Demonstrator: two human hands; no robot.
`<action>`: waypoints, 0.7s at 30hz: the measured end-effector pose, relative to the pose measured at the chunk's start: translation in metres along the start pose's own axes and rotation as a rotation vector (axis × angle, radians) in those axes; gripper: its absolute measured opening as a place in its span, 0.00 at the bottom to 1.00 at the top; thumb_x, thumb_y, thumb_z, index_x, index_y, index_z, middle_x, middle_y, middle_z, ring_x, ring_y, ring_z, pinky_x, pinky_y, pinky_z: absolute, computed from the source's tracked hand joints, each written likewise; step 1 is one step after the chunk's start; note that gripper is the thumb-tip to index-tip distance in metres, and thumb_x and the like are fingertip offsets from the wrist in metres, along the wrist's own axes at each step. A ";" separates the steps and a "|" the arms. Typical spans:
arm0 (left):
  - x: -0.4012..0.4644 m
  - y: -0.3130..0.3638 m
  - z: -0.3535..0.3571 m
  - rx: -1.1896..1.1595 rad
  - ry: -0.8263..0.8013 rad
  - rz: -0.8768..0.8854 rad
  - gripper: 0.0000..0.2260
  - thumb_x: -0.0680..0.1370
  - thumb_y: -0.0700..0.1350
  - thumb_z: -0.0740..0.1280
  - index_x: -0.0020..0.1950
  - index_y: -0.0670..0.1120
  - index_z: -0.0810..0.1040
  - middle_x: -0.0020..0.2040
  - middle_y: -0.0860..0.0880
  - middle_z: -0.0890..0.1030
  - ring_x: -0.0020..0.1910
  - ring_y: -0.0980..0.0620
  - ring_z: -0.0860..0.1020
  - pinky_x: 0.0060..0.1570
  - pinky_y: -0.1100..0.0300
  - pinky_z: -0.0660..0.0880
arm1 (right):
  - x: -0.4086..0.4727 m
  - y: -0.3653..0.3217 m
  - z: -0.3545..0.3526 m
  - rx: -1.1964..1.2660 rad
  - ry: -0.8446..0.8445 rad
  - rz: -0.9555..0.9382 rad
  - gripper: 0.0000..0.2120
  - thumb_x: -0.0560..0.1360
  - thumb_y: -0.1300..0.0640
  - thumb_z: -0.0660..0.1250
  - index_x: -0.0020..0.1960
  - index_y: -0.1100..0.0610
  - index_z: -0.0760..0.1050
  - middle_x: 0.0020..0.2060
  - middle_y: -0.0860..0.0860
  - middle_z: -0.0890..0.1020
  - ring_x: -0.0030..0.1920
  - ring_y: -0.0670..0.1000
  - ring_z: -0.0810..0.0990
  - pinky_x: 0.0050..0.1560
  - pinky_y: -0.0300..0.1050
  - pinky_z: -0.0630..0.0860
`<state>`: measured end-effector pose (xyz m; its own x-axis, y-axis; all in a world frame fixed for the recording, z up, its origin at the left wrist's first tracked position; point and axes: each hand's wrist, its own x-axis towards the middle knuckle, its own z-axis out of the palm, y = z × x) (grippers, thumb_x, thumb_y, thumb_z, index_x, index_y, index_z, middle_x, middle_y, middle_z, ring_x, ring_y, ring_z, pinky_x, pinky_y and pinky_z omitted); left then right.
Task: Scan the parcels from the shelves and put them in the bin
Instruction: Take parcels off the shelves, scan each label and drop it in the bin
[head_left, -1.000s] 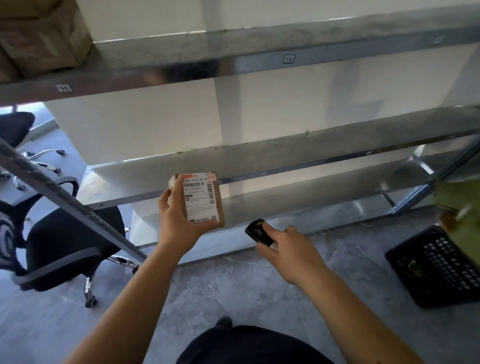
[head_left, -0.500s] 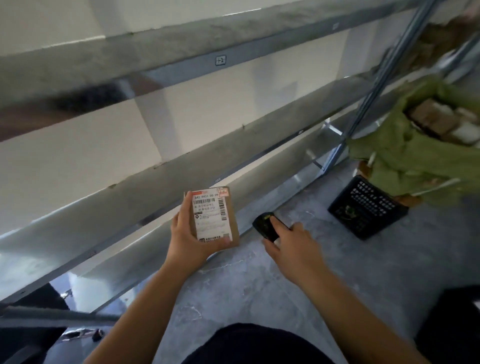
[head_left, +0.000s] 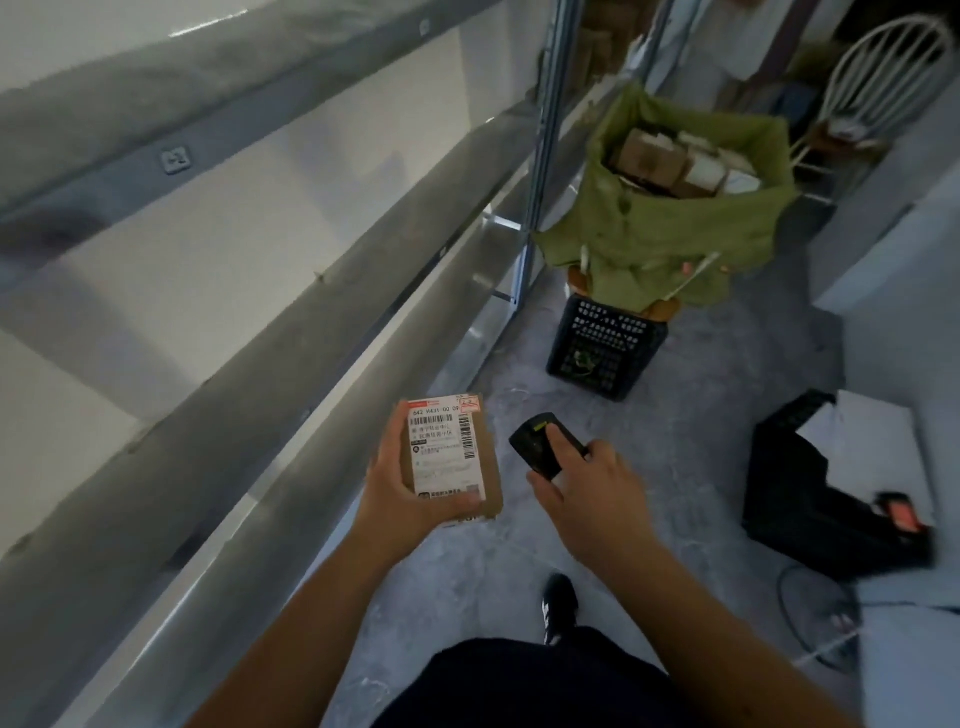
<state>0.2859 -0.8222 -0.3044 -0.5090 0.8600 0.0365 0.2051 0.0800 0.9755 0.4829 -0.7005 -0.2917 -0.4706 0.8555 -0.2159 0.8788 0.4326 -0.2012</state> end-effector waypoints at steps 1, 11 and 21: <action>0.010 0.003 0.008 -0.001 -0.022 0.005 0.40 0.58 0.55 0.86 0.61 0.79 0.69 0.61 0.64 0.81 0.61 0.60 0.81 0.55 0.60 0.82 | 0.006 0.005 -0.002 0.019 0.005 0.020 0.33 0.82 0.33 0.53 0.83 0.42 0.51 0.66 0.56 0.72 0.62 0.57 0.74 0.62 0.54 0.75; 0.147 0.030 0.113 0.024 -0.153 -0.001 0.51 0.58 0.55 0.88 0.75 0.69 0.65 0.66 0.60 0.80 0.67 0.56 0.79 0.64 0.45 0.80 | 0.118 0.092 -0.038 0.141 0.048 0.125 0.34 0.82 0.33 0.56 0.84 0.42 0.52 0.65 0.57 0.72 0.63 0.58 0.74 0.62 0.52 0.75; 0.297 0.065 0.231 0.022 -0.228 -0.050 0.55 0.58 0.51 0.87 0.76 0.70 0.60 0.69 0.59 0.78 0.69 0.56 0.77 0.65 0.44 0.79 | 0.256 0.197 -0.104 0.197 0.066 0.166 0.34 0.82 0.34 0.57 0.84 0.41 0.51 0.66 0.57 0.71 0.64 0.59 0.73 0.61 0.54 0.77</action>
<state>0.3413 -0.4449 -0.2806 -0.3171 0.9462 -0.0639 0.2044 0.1340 0.9697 0.5441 -0.3669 -0.2876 -0.3097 0.9297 -0.1995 0.9081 0.2270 -0.3518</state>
